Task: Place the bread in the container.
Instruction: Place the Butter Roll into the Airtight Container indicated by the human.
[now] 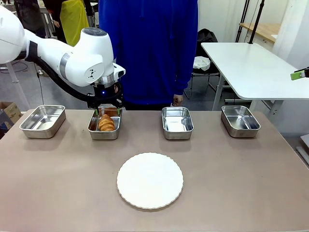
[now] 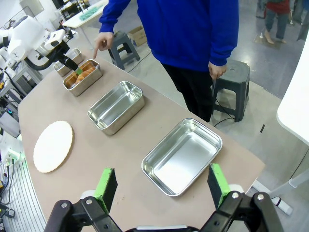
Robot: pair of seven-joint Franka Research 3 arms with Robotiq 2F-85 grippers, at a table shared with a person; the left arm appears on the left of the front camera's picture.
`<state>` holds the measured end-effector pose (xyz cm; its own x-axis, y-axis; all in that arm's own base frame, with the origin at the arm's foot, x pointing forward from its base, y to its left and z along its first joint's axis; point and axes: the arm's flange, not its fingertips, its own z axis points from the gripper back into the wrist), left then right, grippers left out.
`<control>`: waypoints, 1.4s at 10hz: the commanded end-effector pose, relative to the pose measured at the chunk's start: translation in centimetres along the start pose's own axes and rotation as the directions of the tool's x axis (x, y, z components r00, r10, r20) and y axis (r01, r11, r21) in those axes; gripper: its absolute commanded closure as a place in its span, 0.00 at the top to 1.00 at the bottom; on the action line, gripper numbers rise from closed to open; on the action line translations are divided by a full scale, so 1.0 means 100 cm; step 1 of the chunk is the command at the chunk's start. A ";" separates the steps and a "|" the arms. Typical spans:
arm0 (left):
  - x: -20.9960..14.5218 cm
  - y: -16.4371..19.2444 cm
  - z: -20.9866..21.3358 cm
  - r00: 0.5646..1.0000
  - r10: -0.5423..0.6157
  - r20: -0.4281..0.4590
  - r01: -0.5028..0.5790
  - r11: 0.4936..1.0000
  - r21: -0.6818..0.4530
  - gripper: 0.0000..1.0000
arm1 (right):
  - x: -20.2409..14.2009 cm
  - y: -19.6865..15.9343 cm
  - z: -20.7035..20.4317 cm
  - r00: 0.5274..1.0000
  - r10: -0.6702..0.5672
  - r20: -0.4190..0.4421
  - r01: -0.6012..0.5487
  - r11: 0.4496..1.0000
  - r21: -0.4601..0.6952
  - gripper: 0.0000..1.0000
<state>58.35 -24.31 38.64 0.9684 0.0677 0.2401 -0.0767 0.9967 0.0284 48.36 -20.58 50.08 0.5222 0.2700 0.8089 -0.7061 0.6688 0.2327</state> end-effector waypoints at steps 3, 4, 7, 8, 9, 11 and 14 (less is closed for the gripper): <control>-0.049 0.060 0.057 0.999 -0.007 0.041 0.012 0.992 -0.125 0.93 | 0.001 0.001 0.001 1.000 0.004 0.006 -0.004 1.000 0.002 1.00; -0.066 0.070 0.070 0.998 -0.026 0.049 0.033 0.990 -0.136 0.93 | 0.001 0.001 0.001 1.000 0.004 0.006 -0.004 1.000 0.002 1.00; -0.127 0.106 0.101 0.996 -0.071 0.055 0.078 0.988 -0.131 0.93 | 0.001 0.001 0.001 1.000 0.004 0.006 -0.004 1.000 0.002 1.00; -0.141 0.111 0.105 0.996 -0.078 0.033 0.082 0.990 -0.115 0.93 | 0.001 0.001 0.001 1.000 0.004 0.006 -0.004 1.000 0.002 1.00; -0.160 0.114 0.103 0.996 -0.089 0.000 0.088 0.991 -0.104 0.93 | 0.001 0.001 0.001 1.000 0.004 0.006 -0.004 1.000 0.002 1.00; -0.193 0.118 0.096 0.995 -0.097 -0.024 0.094 0.989 -0.117 0.93 | 0.001 0.001 0.001 1.000 0.004 0.006 -0.004 1.000 0.002 1.00; -0.194 0.115 0.090 0.997 -0.077 -0.031 0.074 0.993 -0.089 0.93 | 0.001 0.001 0.001 1.000 0.004 0.006 -0.004 1.000 0.002 1.00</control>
<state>36.38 -14.82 43.10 0.9764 0.0038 0.2159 0.0088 0.9983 -0.0573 48.35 -20.62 50.09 0.5223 0.2697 0.8090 -0.7056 0.6694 0.2324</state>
